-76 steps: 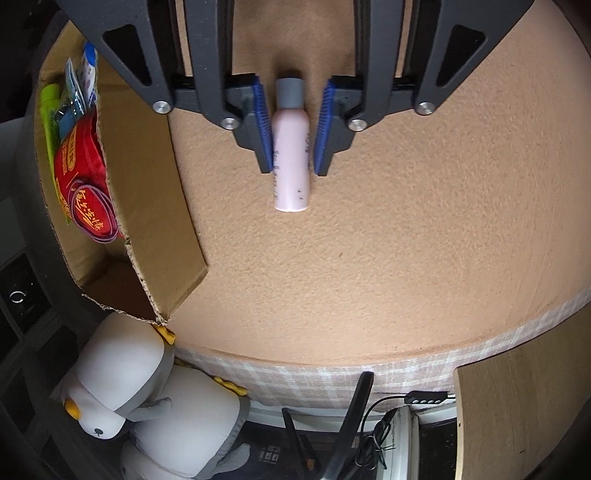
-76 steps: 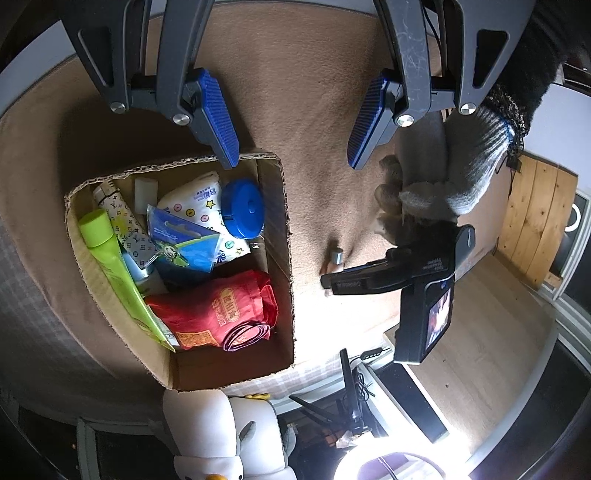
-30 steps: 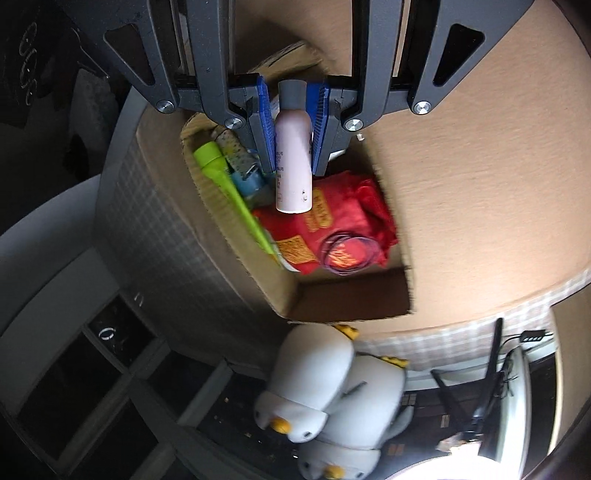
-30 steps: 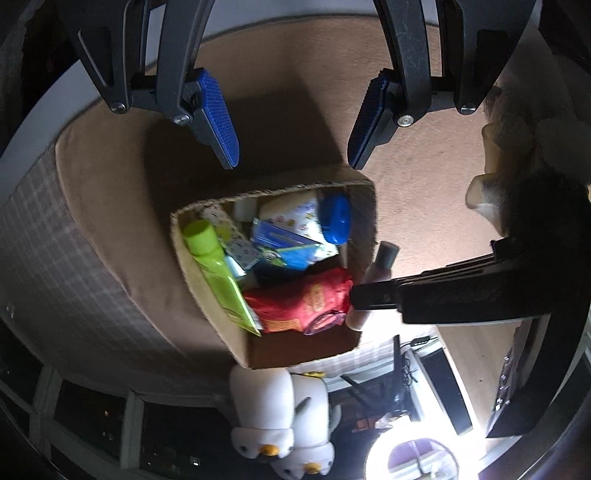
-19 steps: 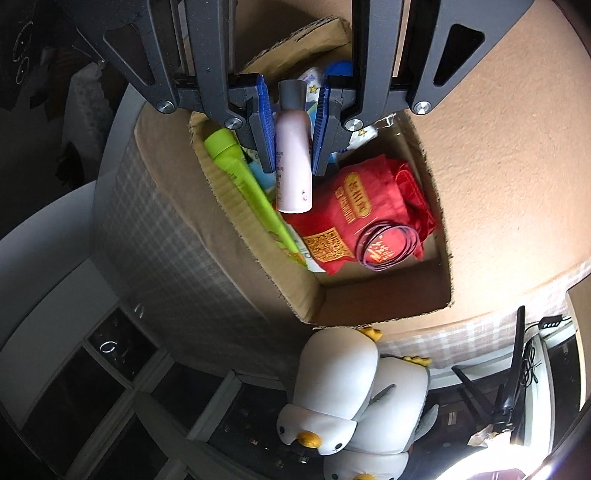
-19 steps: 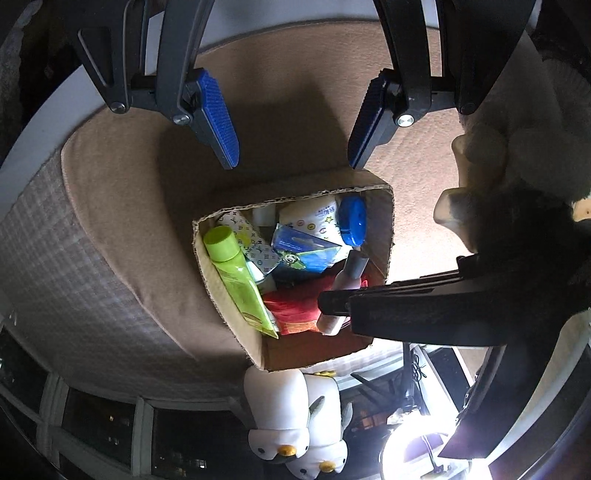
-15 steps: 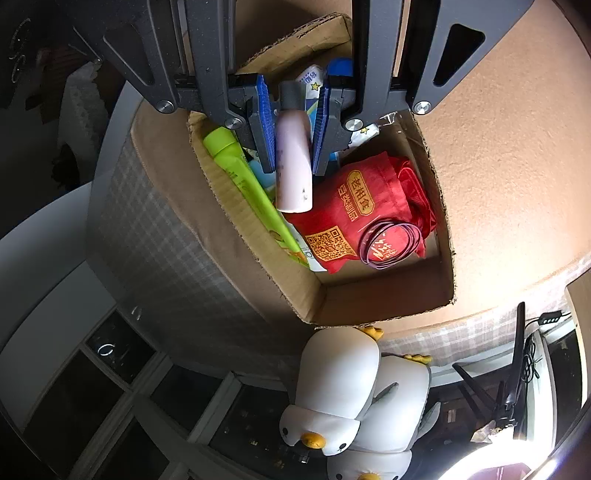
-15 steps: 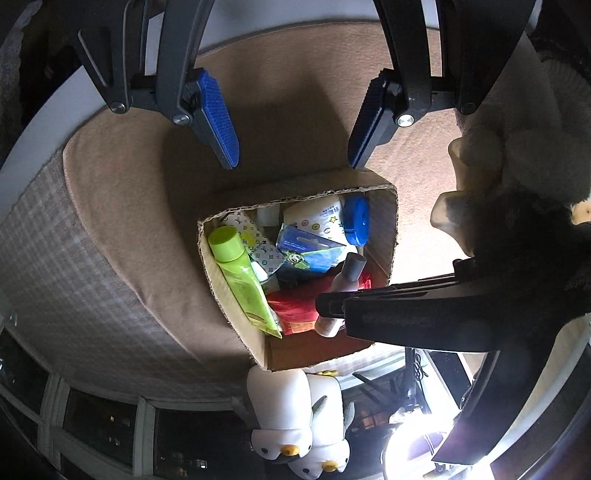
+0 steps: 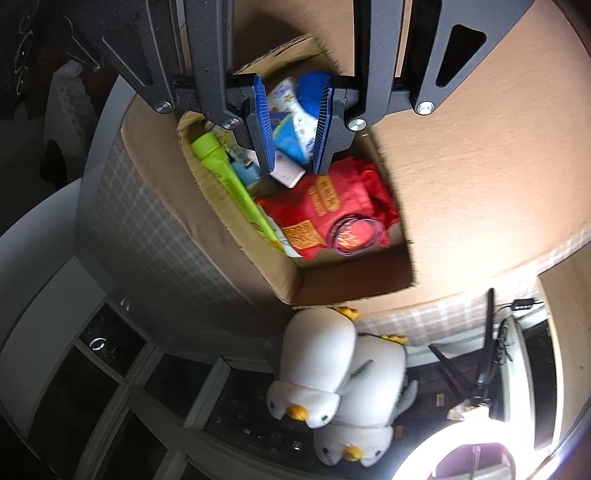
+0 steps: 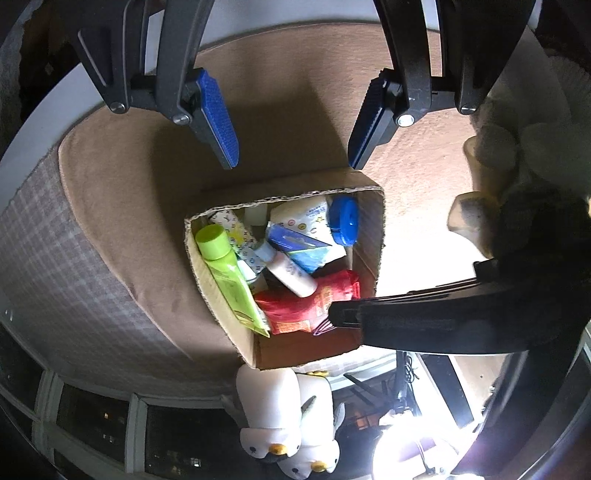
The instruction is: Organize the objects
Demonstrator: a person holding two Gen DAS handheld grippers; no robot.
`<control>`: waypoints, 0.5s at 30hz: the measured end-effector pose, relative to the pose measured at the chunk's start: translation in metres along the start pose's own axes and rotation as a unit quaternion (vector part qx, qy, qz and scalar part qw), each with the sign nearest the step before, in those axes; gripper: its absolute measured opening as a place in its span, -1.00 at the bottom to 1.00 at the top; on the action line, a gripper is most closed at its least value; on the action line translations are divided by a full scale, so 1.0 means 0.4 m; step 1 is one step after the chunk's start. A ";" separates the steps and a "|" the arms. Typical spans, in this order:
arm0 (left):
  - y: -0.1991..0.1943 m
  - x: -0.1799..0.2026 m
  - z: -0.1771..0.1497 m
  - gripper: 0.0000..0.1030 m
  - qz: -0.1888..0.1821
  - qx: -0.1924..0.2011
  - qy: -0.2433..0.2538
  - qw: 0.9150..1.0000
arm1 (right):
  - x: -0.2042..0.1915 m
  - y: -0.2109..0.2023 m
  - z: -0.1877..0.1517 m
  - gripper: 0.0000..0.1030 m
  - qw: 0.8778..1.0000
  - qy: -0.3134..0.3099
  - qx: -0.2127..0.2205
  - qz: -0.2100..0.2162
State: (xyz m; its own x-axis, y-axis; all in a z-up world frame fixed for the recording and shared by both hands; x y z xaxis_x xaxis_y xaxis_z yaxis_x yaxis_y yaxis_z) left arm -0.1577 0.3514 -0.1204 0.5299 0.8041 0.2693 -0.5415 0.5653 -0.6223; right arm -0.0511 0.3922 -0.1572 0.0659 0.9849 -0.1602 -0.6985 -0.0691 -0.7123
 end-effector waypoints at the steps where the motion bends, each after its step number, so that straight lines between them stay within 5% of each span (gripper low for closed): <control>1: -0.011 -0.009 0.000 -0.55 0.003 0.002 0.001 1.000 | -0.003 0.001 0.000 0.12 1.000 -0.001 0.000 0.001; 15: -0.231 -0.218 -0.031 -0.35 0.077 0.041 -0.023 0.996 | -0.178 -0.001 0.007 0.13 0.998 -0.037 0.006 0.043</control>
State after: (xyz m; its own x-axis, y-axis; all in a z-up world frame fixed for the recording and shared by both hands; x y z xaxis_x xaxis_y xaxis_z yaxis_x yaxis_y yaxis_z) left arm -0.1456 0.2268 -0.0954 0.4078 0.8888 0.2093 -0.6662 0.4464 -0.5975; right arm -0.0574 0.3227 -0.1435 -0.0471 0.9844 -0.1695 -0.7080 -0.1526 -0.6895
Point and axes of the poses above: each gripper's, at about its wrist camera, not at the fingertips, and y roughly the way its jaws point, x to its right, z to its top, the point moved 8 cm from there along y, roughly the way its jaws point, and after that the axes turned 15 degrees about x, right-handed, at the moved point
